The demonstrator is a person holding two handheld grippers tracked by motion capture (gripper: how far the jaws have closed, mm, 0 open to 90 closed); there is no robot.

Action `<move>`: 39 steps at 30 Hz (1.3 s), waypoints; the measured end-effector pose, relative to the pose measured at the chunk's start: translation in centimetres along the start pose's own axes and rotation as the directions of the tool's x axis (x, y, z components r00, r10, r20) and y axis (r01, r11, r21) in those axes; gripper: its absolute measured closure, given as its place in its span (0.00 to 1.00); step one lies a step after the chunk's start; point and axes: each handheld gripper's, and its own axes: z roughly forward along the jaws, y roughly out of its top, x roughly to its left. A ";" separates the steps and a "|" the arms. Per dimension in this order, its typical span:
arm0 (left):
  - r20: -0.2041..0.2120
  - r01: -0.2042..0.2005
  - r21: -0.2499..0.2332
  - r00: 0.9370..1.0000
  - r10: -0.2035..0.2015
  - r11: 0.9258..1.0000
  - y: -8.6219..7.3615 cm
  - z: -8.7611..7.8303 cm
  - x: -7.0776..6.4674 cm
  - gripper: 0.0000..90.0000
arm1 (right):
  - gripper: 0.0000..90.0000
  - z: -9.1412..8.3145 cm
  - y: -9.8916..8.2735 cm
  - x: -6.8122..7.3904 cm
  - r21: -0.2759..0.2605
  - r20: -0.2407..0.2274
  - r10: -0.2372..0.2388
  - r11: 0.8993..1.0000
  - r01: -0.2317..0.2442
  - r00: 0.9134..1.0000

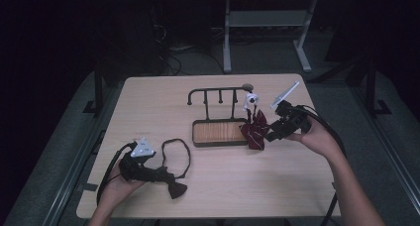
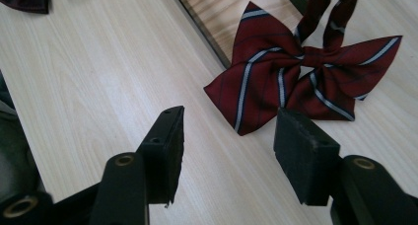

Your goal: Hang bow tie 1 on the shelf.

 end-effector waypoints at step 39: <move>0.002 0.002 0.006 1.000 -0.002 1.000 0.0 0.3 -0.1 0.31 | 0.44 2.9 -4.6 2.1 -0.037 -0.045 0.012 0.999 -0.014 0.999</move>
